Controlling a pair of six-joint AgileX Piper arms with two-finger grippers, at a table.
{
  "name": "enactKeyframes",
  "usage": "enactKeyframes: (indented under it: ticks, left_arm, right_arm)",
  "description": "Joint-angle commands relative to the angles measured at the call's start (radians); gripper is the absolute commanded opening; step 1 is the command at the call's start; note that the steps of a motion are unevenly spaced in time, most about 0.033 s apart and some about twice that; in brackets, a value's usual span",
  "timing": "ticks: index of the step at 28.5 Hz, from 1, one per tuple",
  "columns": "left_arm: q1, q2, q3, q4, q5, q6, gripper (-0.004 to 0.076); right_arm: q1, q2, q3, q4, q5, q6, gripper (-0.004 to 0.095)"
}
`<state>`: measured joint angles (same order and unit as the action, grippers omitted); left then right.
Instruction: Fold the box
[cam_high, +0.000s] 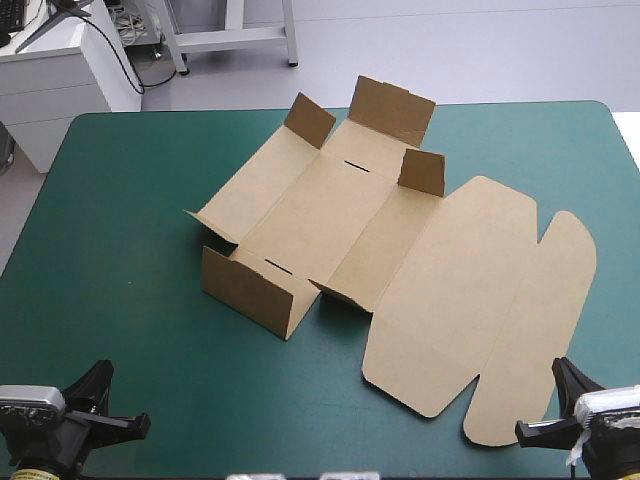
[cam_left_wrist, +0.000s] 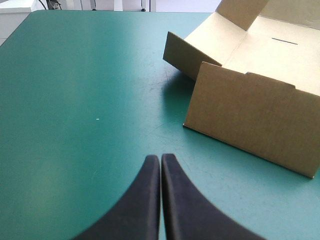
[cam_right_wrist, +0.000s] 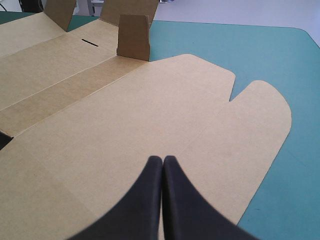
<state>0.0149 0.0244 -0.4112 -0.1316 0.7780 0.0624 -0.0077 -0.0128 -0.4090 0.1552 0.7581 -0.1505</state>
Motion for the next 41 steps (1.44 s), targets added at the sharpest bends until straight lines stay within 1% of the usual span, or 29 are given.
enactKeyframes:
  ticks: [1,15,20,23,24,26,29,31,33,41]
  left_arm:
    - [-0.007,0.015,-0.023,-0.014,-0.078,0.0,-0.0008]
    - [-0.007,0.015,-0.023,-0.014,-0.078,-0.001,-0.0008]
    - [-0.007,0.015,-0.023,-0.014,-0.078,-0.001,-0.0008]
    - [-0.007,0.015,-0.023,-0.014,-0.078,-0.001,-0.0008]
    - [-0.007,0.015,-0.023,-0.014,-0.078,-0.001,-0.0008]
    - [-0.007,0.015,-0.023,-0.014,-0.078,-0.001,-0.0008]
    - [-0.007,0.015,-0.023,-0.014,-0.078,-0.001,-0.0008]
    - [-0.007,0.015,-0.023,-0.014,-0.078,-0.001,-0.0008]
    - [-0.007,0.015,-0.023,-0.014,-0.078,-0.001,-0.0008]
    - [-0.007,0.015,-0.023,-0.014,-0.078,-0.001,-0.0008]
  right_arm:
    - [-0.009,-0.023,-0.03,0.0,-0.069,-0.005,-0.0019]
    - [-0.009,-0.023,-0.03,0.002,-0.07,-0.005,-0.0019]
    - [-0.009,-0.023,-0.03,0.004,-0.07,-0.005,0.0015]
    - [-0.009,-0.023,-0.03,0.004,-0.07,-0.005,0.0113]
    - [-0.009,-0.023,-0.03,0.004,-0.07,-0.005,0.0167]
    - [-0.009,-0.023,-0.03,0.004,-0.07,-0.005,0.0286]
    - [-0.009,-0.023,-0.03,0.004,-0.069,-0.005,0.0516]
    - [-0.009,-0.023,-0.03,0.004,-0.069,-0.005,0.0639]
    - [-0.009,-0.023,-0.03,0.004,-0.069,-0.005,0.0704]
    - [-0.009,-0.013,-0.03,0.004,-0.067,-0.005,0.0703]
